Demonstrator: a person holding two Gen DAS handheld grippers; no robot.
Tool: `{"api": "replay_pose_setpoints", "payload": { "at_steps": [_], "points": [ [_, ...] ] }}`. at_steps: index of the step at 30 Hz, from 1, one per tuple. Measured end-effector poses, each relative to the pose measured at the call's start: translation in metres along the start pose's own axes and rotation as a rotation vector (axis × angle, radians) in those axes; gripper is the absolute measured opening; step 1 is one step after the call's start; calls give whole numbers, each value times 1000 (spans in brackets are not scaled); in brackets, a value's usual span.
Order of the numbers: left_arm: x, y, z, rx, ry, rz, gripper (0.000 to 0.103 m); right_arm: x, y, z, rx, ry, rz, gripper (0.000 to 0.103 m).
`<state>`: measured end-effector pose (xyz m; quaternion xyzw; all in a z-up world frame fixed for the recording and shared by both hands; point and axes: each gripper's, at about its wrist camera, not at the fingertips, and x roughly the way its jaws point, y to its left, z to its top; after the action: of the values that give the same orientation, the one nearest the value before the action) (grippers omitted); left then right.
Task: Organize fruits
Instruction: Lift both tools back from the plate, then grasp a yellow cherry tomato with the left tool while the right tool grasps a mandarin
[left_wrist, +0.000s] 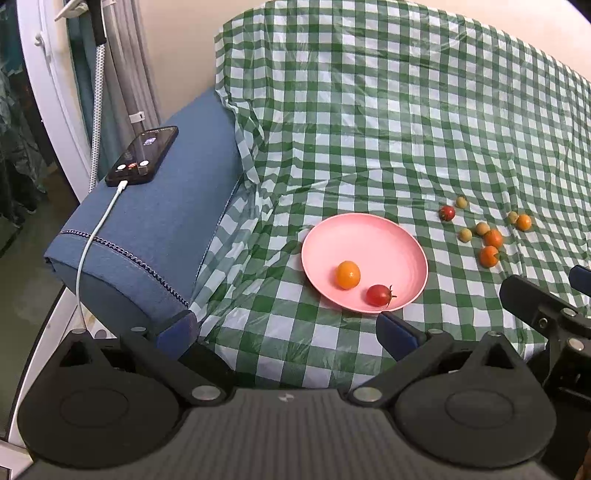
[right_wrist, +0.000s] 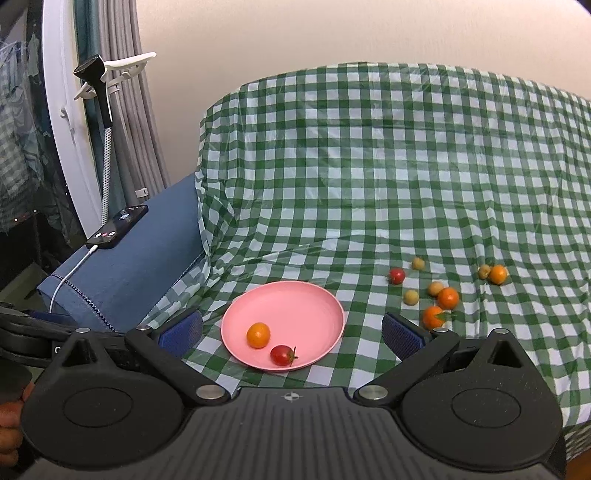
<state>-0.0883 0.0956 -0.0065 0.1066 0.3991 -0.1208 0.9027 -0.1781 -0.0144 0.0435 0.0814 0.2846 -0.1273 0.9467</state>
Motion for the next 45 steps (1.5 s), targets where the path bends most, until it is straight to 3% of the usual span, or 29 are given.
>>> {"api": "replay_pose_setpoints", "payload": {
  "at_steps": [12,20,23,29,33,38,42,45],
  "points": [
    [38,-42,40,70,67,-40,103,25,-63,5,140,6,-86,102],
    [92,-113,94,65,141,-173,103,53,-157,16,209,-23,-283,102],
    [120,-148,111,107,160,-215,103,71,-197,14,257,-35,-390,102],
    [197,-219,128,201,231,-259,103,143,-275,15,228,19,-490,102],
    [251,-253,134,227,305,-244,103,207,-325,15,240,102,-494,102],
    [297,-281,136,254,350,-256,102,265,-359,6,184,160,-469,102],
    [319,-296,136,272,362,-258,93,300,-375,3,158,171,-460,102],
    [325,-299,136,258,376,-307,80,319,-378,4,122,164,-460,102]
  ]
}}
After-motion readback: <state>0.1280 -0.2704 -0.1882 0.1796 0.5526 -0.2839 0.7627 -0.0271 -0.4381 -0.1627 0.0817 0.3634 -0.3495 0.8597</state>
